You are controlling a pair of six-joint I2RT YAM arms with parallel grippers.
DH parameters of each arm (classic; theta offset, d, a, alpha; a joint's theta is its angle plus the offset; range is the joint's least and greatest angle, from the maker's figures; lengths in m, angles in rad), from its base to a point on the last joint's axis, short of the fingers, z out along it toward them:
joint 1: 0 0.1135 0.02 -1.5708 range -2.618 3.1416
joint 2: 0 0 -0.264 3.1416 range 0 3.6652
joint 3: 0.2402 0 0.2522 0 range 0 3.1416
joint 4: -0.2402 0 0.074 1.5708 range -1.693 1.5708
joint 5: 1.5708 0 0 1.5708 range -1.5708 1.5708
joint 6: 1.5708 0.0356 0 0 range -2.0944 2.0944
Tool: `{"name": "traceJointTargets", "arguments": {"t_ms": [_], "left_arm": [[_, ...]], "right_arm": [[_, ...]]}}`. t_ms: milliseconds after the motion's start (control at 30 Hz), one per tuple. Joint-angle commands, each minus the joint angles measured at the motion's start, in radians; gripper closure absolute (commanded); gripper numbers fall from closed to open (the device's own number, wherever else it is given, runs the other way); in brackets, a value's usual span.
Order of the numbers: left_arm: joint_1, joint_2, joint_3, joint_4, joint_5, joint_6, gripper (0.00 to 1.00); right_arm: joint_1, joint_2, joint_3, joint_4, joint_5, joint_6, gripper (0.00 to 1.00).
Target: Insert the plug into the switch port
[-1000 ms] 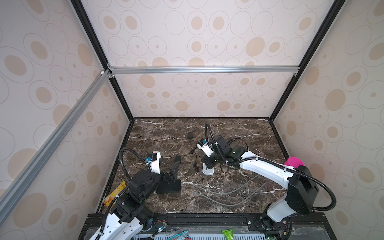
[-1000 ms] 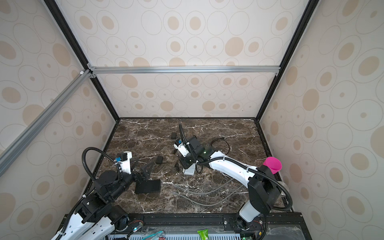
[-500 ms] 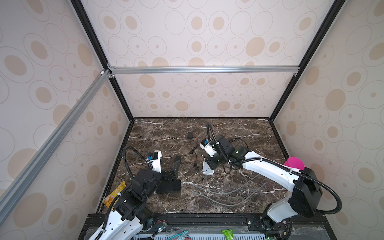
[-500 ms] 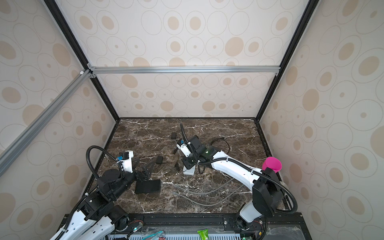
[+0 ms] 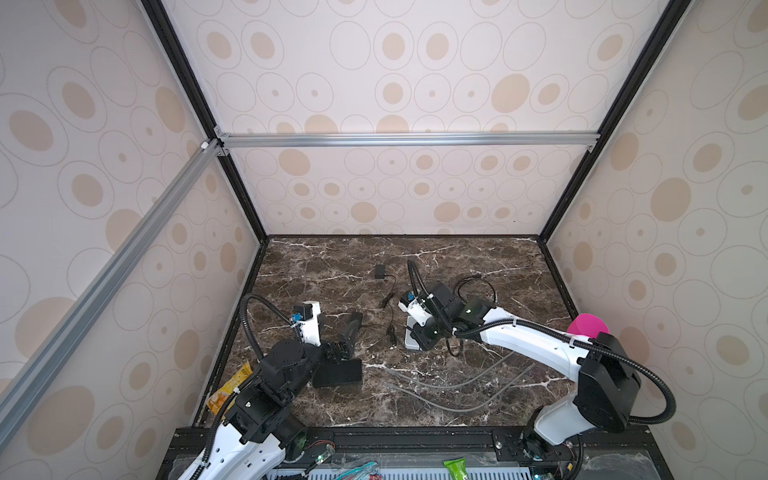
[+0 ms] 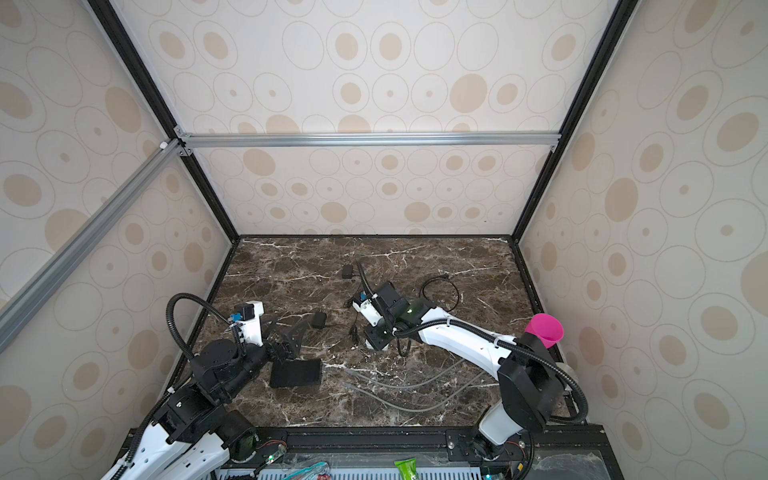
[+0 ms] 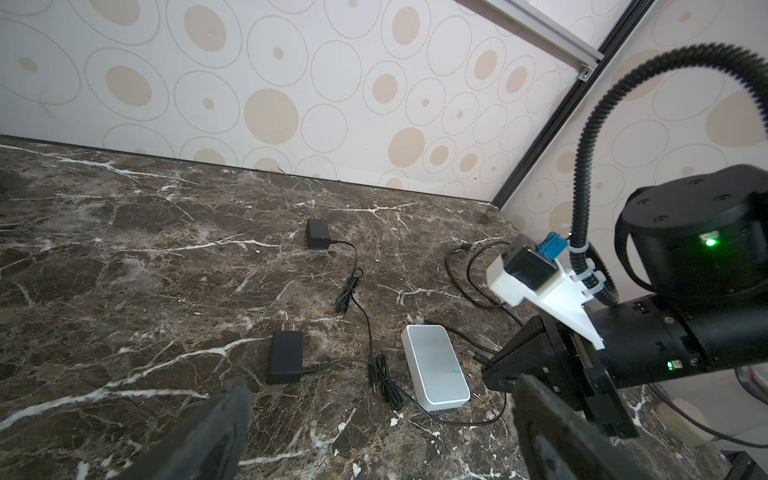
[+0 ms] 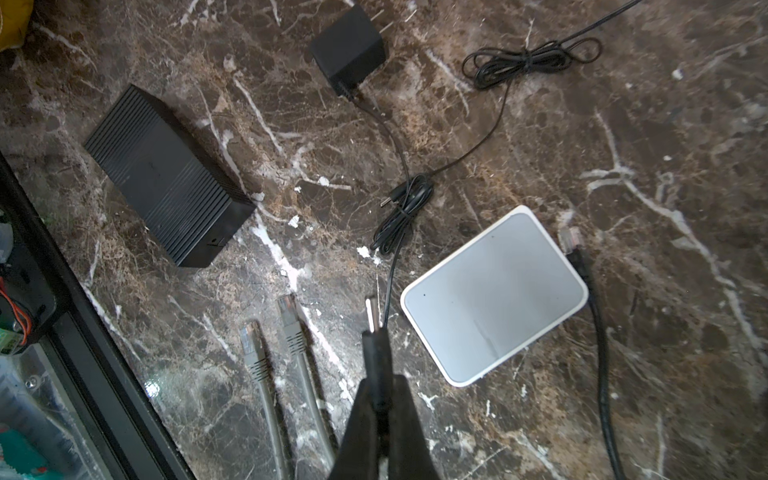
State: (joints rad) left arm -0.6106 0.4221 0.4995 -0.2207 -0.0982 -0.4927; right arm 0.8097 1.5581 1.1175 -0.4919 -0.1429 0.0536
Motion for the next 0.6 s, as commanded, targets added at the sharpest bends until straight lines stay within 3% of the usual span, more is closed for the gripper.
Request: {"name": "traceJointTargets", "arguments": {"t_ms": [0,167,333,567], "left_arm": [[0.006,0.039,0.032,-0.025,-0.024,-0.045,0.02],[0.007,0.144,0.111,-0.145,-0.061,-0.093,0.02],[0.006,0.113,0.105,-0.149,-0.018,-0.095,0.02],[0.005,-0.077,-0.127,-0.021,0.061,-0.373,0.02]], "right_arm": [[0.006,0.046,-0.031,-0.005,-0.025,-0.02,1.0],[0.03,0.095,-0.031,0.001,-0.051,-0.024,1.0],[0.06,0.12,-0.042,0.042,-0.069,-0.022,1.0],[0.137,0.173,-0.009,0.061,-0.098,-0.036,1.0]]}}
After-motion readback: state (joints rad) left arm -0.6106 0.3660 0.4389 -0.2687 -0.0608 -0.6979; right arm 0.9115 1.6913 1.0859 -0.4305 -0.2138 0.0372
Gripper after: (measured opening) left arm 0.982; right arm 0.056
